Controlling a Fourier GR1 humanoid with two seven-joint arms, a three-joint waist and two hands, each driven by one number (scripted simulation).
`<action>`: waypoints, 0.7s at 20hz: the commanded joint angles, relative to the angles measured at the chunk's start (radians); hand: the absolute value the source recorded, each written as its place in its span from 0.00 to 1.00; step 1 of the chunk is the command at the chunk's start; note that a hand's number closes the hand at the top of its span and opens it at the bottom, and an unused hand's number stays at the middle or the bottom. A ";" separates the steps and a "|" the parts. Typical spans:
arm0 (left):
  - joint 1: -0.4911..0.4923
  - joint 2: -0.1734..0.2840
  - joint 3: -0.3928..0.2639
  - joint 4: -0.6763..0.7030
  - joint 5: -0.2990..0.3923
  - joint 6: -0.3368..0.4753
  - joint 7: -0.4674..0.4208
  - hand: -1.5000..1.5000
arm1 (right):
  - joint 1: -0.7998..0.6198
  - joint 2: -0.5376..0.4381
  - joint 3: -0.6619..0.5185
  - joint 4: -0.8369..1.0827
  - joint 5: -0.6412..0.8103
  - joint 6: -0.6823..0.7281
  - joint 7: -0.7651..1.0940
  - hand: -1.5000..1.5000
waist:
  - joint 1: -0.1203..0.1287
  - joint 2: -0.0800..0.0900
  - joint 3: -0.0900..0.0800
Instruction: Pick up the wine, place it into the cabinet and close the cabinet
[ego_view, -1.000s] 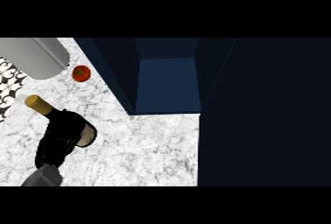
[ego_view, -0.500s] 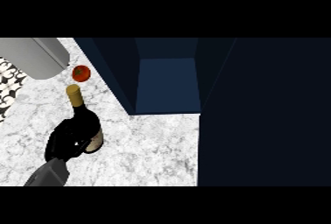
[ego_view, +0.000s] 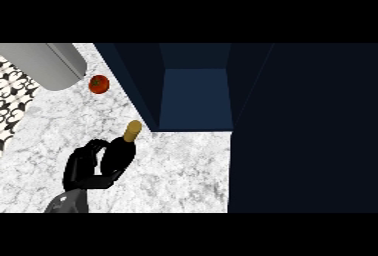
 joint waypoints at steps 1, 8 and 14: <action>0.057 -0.043 -0.072 -0.072 -0.086 0.116 -0.057 1.00 | 0.080 -0.026 -0.004 -0.175 -0.069 0.009 0.064 0.00 | -0.003 0.006 -0.007; 0.093 -0.097 -0.160 -0.291 -0.164 0.310 0.155 1.00 | 0.072 -0.029 -0.015 -0.169 -0.046 -0.010 0.055 0.00 | 0.001 0.004 -0.006; 0.130 -0.152 -0.265 -0.542 -0.148 0.378 0.394 1.00 | 0.098 -0.008 0.010 -0.165 -0.014 -0.005 0.028 0.00 | -0.001 0.005 -0.007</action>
